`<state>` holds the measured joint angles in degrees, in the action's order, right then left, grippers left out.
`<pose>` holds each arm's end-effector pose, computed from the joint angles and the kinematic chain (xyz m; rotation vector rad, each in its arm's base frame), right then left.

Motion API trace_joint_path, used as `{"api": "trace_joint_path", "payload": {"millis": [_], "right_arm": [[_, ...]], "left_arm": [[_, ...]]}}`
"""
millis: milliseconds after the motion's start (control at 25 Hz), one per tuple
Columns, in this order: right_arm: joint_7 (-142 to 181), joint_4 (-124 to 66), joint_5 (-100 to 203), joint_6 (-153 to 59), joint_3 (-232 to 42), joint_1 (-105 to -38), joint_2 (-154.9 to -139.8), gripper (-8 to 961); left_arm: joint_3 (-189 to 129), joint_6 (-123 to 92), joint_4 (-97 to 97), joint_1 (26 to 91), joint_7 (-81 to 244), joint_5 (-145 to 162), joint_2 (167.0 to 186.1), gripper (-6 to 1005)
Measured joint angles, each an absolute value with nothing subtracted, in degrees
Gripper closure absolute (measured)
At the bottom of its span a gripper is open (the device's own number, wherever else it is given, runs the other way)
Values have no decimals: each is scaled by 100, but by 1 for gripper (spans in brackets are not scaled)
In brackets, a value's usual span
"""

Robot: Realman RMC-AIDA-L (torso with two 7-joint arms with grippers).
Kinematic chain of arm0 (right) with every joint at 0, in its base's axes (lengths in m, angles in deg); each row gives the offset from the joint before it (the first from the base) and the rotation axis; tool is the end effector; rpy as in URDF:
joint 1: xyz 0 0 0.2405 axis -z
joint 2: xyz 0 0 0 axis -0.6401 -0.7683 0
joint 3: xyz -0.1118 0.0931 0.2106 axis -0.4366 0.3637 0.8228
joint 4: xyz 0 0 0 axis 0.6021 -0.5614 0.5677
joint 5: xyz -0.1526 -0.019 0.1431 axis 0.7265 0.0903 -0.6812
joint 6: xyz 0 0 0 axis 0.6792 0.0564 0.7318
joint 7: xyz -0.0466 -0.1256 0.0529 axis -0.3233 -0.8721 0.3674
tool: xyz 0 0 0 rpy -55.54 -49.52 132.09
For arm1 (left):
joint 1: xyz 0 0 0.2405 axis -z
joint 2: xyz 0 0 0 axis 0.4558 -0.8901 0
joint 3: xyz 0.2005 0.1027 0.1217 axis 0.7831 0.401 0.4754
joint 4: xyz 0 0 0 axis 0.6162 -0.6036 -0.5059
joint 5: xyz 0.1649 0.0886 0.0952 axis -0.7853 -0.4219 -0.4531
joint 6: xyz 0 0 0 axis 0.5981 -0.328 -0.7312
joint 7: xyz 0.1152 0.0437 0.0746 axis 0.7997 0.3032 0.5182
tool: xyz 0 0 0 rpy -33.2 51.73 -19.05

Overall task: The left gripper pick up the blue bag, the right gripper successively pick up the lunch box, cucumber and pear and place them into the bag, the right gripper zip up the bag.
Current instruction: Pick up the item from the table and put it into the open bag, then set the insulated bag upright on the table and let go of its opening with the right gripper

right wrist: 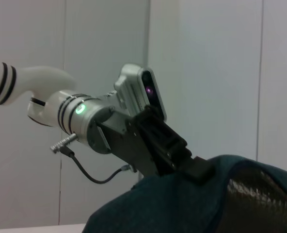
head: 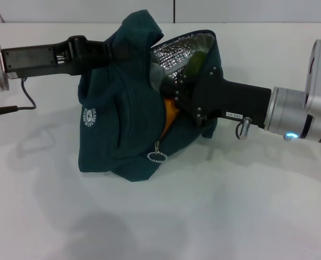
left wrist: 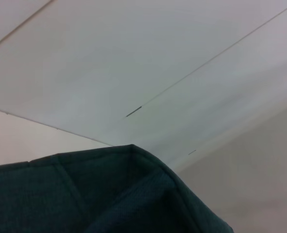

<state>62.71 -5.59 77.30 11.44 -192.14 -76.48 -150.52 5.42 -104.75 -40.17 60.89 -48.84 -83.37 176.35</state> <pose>0.1666 0.3513 -0.0771 -2.6337 0.0558 0.9775 -0.2188 0.3539 0.0531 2.4613 1.5855 1.0382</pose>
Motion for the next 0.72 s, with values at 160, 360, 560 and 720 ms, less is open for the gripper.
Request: {"api": "trace_joint_path", "payload": {"millis": [160,360,560,720], "right_arm": [[6278,-550,7734,1153,-19237,-7646,-15052,911],[6268,-471,7738,1196,-19250,-7644,-15070,885],[6079,-352,7697,1486,-19169,-7505,-15080,753],[5560,-215,7677,2120,-18725,-7059,-15081,606]], "left_arm": [[542,-10475,-4017,6092,-4900,-8337,17628,930],[534,-10473,-4017,6101,-4916,-8336,17615,929],[526,-10458,-4016,6107,-4906,-8335,17613,929],[523,-10442,-4016,6107,-4881,-8339,17614,929]]}}
